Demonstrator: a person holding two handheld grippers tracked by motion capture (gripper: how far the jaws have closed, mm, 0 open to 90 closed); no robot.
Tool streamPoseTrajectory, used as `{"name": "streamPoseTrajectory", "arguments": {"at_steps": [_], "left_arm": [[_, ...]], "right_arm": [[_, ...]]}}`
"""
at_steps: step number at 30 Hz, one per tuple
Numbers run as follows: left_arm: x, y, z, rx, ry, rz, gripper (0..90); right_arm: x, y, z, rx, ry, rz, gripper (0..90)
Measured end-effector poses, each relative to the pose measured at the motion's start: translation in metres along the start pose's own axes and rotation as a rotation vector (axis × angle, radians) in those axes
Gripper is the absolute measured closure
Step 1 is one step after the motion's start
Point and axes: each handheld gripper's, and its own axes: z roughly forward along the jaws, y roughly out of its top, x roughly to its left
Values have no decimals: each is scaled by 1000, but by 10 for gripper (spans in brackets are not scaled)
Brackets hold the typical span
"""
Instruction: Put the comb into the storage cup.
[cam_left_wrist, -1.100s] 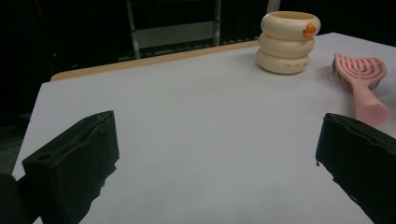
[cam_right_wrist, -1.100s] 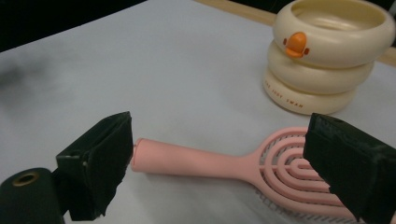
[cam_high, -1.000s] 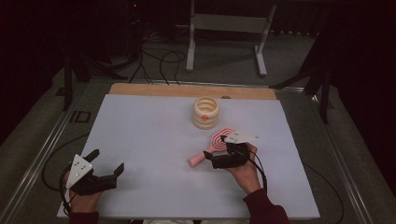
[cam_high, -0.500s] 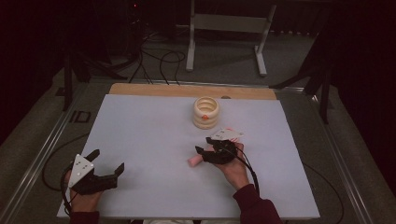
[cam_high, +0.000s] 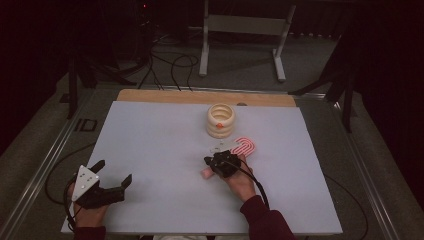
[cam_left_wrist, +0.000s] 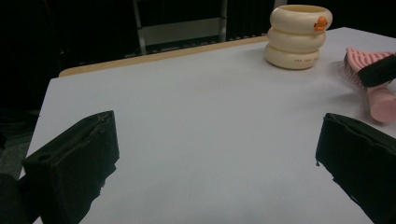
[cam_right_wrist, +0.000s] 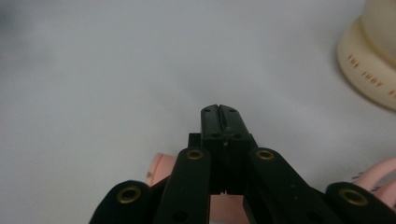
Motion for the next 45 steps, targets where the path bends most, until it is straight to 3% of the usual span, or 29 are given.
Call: {"name": "streamPoseTrajectory", "arguments": {"at_steps": [5, 12, 26, 32, 45], "left_arm": [[0, 0, 0, 1, -1, 3, 0], [0, 0, 0, -1, 0, 2, 0], [0, 0, 0, -3, 1, 3, 0], [0, 0, 0, -2, 2, 3, 0], [0, 0, 0, -1, 3, 0, 0]], "right_arm": [[0, -3, 9, 60, -47, -14, 900], [-1, -6, 7, 107, -70, -5, 899], [-3, -19, -13, 149, -123, -26, 899], [-12, -28, -22, 144, -124, -1, 898], [-17, -39, -42, 147, -117, -2, 896]]}}
